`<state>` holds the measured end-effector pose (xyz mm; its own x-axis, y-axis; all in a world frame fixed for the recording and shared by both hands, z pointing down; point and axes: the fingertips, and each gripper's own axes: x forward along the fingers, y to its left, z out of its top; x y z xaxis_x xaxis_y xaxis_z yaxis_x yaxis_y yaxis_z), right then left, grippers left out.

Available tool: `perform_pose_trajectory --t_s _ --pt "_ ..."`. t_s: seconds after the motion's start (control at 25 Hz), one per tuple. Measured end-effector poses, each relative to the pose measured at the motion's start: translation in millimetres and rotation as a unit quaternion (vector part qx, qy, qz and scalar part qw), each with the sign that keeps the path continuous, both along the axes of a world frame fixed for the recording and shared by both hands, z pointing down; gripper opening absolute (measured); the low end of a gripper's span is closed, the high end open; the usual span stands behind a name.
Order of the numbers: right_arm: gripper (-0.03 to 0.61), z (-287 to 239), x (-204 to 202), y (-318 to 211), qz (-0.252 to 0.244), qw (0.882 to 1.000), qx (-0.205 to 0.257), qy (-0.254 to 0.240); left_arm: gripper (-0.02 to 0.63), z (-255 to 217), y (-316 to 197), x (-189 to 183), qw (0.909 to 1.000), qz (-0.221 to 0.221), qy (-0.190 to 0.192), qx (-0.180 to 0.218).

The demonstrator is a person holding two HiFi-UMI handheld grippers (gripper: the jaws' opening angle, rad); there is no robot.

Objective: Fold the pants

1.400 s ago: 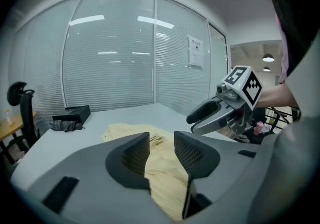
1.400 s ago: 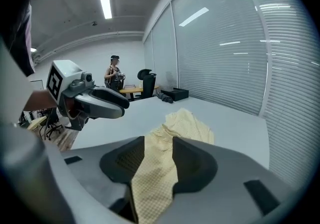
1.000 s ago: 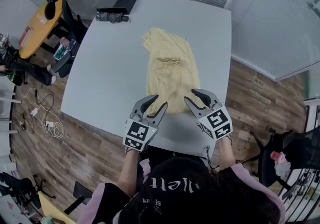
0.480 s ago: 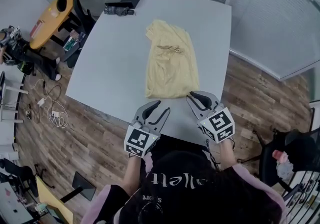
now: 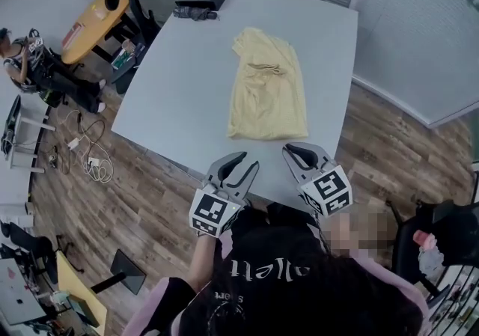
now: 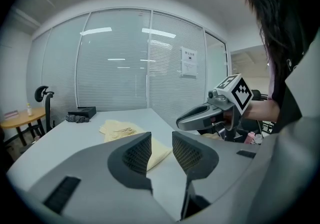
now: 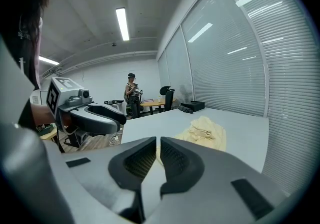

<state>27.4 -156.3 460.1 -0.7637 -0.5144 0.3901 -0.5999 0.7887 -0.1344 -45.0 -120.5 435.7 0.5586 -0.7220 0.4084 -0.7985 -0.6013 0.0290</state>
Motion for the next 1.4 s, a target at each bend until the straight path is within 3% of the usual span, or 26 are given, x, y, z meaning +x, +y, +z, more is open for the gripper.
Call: perform_pose_trajectory --t_s 0.6,1.04,1.4 --pt "0.035 -16.7 -36.1 65.4 0.031 0.999 0.03 0.027 0.092 -12.8 60.6 -36.6 0.9993 0.031 0.002 0.021" --pt "0.026 -26.0 -81.8 142.0 0.048 0.997 0.044 0.035 0.081 -21.3 128.5 -70.8 0.9968 0.071 0.016 0.032" --pt "0.023 -32.8 -96.6 168.5 0.057 0.996 0.055 0.04 0.081 -26.5 153.3 -82.3 0.995 0.089 0.02 0.043"
